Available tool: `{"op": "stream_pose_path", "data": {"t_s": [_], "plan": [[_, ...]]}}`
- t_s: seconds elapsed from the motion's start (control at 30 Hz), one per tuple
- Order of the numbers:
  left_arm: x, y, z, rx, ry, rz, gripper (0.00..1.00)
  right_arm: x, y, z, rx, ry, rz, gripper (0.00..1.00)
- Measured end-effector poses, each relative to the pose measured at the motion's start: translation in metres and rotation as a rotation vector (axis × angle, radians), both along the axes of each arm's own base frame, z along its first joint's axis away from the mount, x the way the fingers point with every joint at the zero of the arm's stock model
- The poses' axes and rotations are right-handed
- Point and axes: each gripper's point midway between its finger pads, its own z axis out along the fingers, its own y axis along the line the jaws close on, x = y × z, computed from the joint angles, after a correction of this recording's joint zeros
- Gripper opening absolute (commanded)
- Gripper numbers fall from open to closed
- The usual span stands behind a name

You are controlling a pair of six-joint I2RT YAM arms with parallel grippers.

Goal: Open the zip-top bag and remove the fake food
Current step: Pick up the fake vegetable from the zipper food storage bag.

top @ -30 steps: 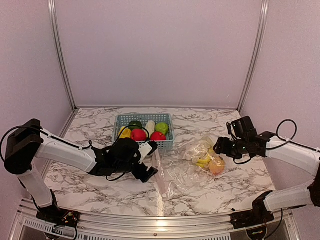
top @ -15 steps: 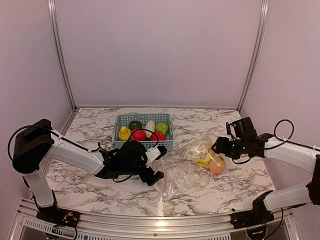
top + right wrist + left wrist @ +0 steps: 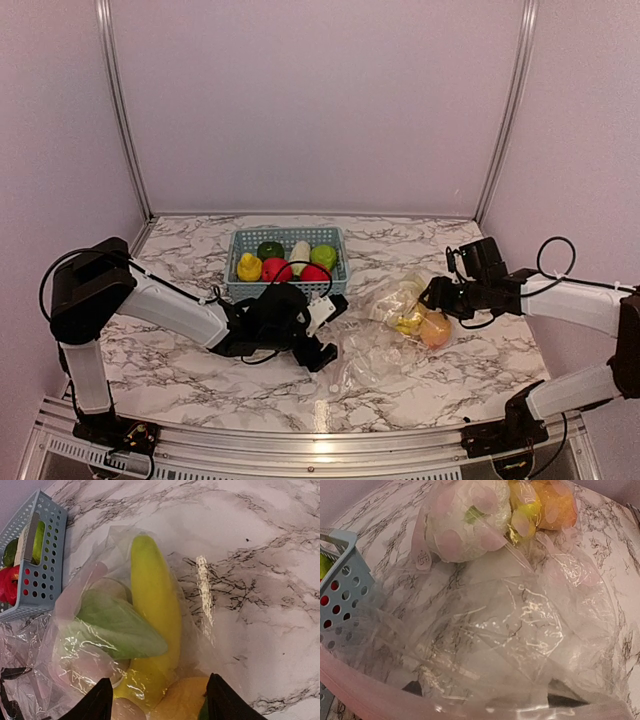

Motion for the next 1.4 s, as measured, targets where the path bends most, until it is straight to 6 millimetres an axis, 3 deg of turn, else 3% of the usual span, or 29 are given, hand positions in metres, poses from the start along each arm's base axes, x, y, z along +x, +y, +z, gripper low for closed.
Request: {"op": "stream_pose_path", "data": {"t_s": [0.1,0.33,0.6,1.0,1.17,1.4], "plan": [[0.001,-0.001,-0.003,0.012,0.012,0.004,0.89,-0.001,0.001,-0.002,0.003,0.005,0.002,0.46],[0.001,-0.002,-0.004,0.034,0.024,0.004,0.89,0.0,0.001,-0.002,0.01,0.006,0.003,0.0],[0.0,0.0,-0.007,0.05,0.033,0.003,0.89,0.003,0.004,0.011,0.005,0.002,0.018,0.0],[-0.003,0.002,-0.01,0.054,0.041,-0.004,0.9,0.018,0.027,0.085,0.015,-0.117,0.071,0.0],[-0.005,0.002,-0.011,0.051,0.044,-0.016,0.9,0.011,0.038,0.097,-0.006,-0.122,0.092,0.0],[-0.007,-0.001,-0.008,0.037,0.043,-0.037,0.91,0.002,0.026,0.107,-0.037,-0.122,0.055,0.0]]}}
